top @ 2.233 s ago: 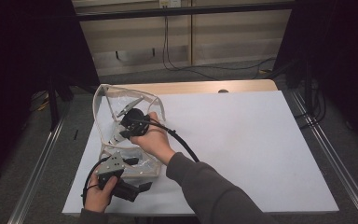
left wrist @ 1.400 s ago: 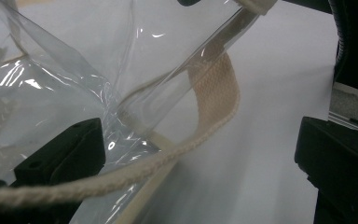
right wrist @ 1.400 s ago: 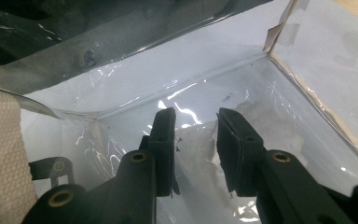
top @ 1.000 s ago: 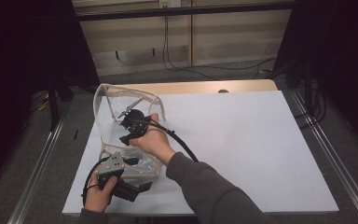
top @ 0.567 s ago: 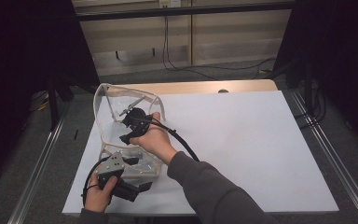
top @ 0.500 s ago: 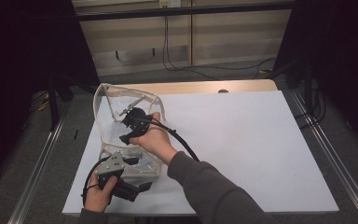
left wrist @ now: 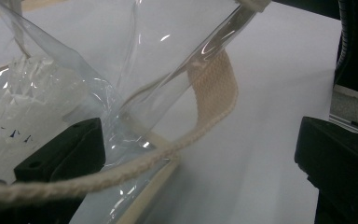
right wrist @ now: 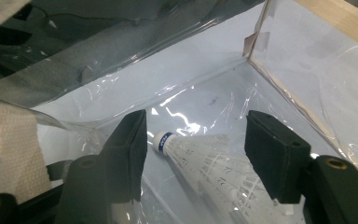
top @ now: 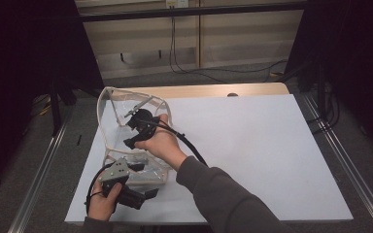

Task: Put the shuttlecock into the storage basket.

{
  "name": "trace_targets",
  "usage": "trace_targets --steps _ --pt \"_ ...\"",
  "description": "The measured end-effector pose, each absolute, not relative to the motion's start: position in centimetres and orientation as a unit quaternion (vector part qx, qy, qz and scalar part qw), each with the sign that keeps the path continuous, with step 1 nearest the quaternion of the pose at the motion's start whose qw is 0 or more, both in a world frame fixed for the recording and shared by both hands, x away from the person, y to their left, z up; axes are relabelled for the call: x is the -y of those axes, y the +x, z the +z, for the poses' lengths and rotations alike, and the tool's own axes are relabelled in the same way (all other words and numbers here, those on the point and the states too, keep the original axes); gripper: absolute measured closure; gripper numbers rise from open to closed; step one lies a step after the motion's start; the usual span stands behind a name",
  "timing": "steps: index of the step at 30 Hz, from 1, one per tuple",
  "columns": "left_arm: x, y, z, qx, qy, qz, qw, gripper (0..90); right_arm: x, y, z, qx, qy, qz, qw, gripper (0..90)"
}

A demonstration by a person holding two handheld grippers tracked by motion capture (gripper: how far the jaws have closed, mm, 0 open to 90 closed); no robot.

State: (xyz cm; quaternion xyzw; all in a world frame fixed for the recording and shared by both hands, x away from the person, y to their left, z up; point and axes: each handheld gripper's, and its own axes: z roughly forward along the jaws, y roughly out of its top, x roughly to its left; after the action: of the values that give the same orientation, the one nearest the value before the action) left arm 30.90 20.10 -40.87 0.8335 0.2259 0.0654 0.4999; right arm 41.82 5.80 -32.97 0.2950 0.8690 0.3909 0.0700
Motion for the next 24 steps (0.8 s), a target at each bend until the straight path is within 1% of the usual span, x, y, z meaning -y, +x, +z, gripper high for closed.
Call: trace_targets --steps 5,10,12,19,24 --pt "-20.1 30.9 -40.9 -0.226 0.834 0.065 0.499 1.7 -5.5 41.6 -32.5 -0.869 0.292 0.394 0.07 38.4" --pt "-20.1 30.9 -40.9 -0.226 0.836 0.063 0.496 1.7 -5.2 41.4 -32.0 -0.869 0.29 0.394 0.074 34.9" --pt "-20.1 30.9 -41.0 -0.226 0.837 0.063 0.495 1.7 -5.1 41.3 -31.8 -0.869 0.291 0.394 0.075 31.6" --pt "-20.1 30.9 -41.0 -0.227 0.836 0.062 0.496 1.7 -4.3 41.3 -31.0 -0.865 0.293 0.401 0.077 29.1" --pt "-20.1 30.9 -41.0 -0.226 0.836 0.061 0.496 1.7 -4.0 41.1 -30.7 -0.866 0.291 0.401 0.074 23.8"
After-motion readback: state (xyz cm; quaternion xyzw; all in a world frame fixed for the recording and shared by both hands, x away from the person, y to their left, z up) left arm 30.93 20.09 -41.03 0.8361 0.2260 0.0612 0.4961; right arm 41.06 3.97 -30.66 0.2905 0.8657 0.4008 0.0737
